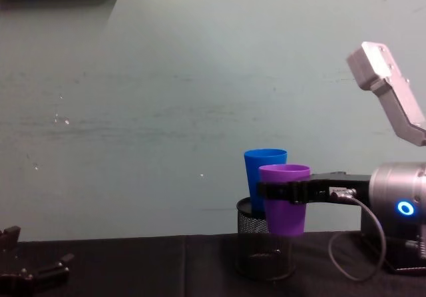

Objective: Pick up one cup with a gripper and tap it against the other cup.

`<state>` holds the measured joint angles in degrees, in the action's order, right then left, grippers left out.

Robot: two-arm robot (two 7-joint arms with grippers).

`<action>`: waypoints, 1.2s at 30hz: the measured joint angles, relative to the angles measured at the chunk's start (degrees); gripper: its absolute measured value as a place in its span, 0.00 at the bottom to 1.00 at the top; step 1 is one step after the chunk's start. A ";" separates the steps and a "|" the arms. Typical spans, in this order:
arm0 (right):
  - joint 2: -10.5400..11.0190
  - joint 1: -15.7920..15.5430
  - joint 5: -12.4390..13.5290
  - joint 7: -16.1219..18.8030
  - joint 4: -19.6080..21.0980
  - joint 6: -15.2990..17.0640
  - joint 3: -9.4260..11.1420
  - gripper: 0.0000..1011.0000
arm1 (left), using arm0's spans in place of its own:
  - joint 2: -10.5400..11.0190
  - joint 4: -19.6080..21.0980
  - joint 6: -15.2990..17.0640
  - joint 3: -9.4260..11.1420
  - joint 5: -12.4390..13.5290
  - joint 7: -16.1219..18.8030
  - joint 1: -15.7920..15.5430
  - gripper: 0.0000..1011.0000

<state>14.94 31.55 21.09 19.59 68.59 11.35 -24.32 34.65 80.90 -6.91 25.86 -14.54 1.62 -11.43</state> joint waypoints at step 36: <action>-4.19 4.94 -1.58 0.62 -7.98 -0.60 1.52 0.72 | 0.00 0.00 0.00 0.00 0.00 0.00 0.00 0.99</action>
<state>10.75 36.48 19.51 20.22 60.61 10.75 -22.79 34.65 80.90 -6.91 25.86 -14.54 1.62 -11.43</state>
